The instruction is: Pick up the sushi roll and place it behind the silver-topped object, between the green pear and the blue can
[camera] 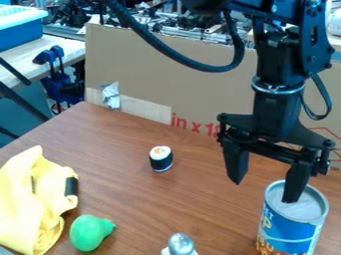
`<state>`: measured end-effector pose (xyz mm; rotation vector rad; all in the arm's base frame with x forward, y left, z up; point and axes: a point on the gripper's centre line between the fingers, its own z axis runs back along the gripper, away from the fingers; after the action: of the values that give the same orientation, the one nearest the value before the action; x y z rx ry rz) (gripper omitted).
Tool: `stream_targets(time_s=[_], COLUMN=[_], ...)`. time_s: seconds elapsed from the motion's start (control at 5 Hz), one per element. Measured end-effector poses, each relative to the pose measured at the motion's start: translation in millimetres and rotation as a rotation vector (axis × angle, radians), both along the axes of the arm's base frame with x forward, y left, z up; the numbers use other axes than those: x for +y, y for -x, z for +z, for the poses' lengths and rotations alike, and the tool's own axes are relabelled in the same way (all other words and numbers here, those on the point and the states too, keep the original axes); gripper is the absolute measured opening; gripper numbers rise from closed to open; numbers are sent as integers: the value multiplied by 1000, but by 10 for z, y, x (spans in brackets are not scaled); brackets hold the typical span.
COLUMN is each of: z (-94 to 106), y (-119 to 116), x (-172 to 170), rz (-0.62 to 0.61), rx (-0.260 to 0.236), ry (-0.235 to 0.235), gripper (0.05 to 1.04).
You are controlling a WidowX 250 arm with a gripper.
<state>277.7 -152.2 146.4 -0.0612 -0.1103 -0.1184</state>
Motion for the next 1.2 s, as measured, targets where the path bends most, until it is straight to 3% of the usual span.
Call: stream_targets(time_s=[0.2, 0.6, 1.0, 1.2], z=[-90, -121, -195, -375], y=[14, -205, -462, -680], x=[18, 864, 1344, 1495], rz=[0, 36, 47, 20], rx=[27, 72, 41, 49], ry=[-15, -70, -54, -39], gripper=[1001, 1001, 1001, 1001])
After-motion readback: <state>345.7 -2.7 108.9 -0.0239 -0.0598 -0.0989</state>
